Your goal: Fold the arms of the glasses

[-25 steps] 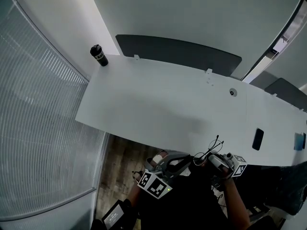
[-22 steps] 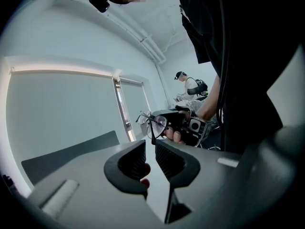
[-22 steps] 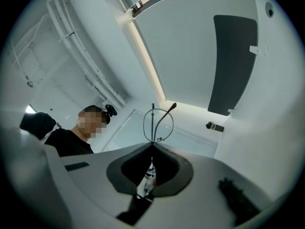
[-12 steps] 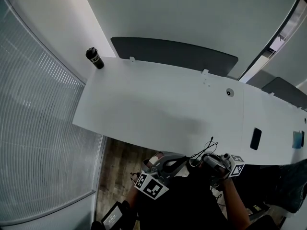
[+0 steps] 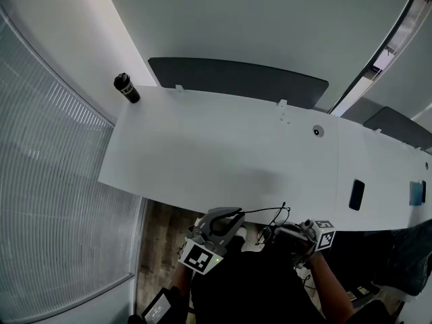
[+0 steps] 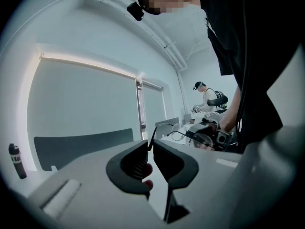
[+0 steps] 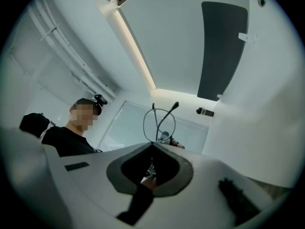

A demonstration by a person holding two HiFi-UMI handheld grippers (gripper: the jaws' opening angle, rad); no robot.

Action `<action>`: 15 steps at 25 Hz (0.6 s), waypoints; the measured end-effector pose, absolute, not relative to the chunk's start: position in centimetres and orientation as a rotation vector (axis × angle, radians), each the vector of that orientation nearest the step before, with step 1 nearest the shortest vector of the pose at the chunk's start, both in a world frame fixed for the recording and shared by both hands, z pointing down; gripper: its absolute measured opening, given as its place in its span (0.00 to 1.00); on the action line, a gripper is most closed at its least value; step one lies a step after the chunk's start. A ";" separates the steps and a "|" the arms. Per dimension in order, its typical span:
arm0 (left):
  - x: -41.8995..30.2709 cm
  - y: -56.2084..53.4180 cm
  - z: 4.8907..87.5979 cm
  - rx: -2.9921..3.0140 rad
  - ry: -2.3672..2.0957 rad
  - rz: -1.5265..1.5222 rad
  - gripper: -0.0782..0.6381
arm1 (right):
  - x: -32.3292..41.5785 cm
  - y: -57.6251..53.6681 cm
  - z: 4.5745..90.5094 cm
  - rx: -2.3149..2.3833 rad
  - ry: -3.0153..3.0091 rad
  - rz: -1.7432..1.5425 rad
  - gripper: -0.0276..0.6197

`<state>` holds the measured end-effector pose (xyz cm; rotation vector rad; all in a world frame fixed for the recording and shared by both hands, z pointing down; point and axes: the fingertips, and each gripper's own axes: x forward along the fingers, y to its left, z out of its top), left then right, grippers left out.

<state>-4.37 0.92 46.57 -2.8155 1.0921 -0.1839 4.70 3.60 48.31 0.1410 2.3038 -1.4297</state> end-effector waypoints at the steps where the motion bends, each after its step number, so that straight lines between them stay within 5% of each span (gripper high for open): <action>1: -4.7 0.4 46.3 -2.809 1.111 -0.175 0.17 | 4.5 3.7 48.4 0.151 2.295 -1.442 0.06; 15: -5.4 -3.6 46.4 -2.660 1.275 -0.372 0.21 | 3.1 6.2 49.2 0.307 2.141 -1.596 0.06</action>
